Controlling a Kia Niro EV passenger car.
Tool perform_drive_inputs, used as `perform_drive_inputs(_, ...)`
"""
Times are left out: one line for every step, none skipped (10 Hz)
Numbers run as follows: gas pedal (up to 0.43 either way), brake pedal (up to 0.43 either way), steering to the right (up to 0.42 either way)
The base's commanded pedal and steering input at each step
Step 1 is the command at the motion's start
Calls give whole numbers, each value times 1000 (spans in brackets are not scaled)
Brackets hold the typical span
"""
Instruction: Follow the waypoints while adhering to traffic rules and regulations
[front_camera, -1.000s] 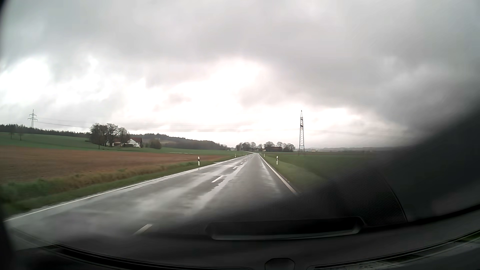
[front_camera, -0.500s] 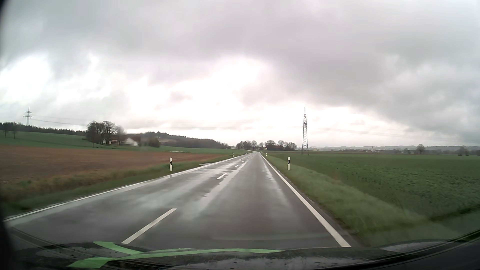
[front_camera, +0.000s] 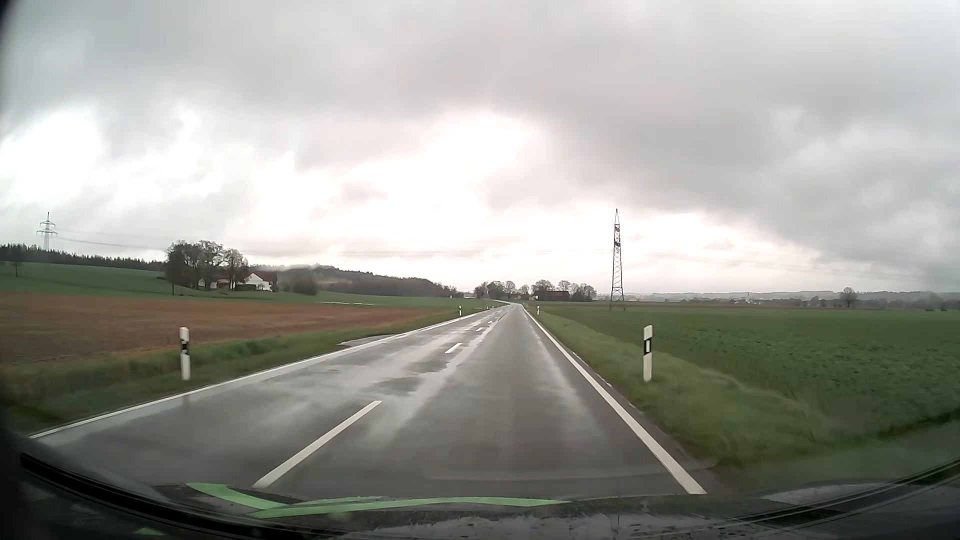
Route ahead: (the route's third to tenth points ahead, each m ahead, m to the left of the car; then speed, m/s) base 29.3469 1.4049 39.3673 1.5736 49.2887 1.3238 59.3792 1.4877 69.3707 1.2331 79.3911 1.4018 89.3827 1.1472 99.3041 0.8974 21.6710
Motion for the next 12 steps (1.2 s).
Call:
perform_drive_inputs(110,0,-1)
perform_drive_inputs(110,0,-1)
perform_drive_inputs(118,0,-1)
perform_drive_inputs(130,0,-1)
perform_drive_inputs(130,0,1)
perform_drive_inputs(138,0,3)
perform_drive_inputs(138,0,3)
perform_drive_inputs(138,0,3)
perform_drive_inputs(130,0,3)
perform_drive_inputs(130,0,2)
perform_drive_inputs(118,0,2)
perform_drive_inputs(118,0,2)
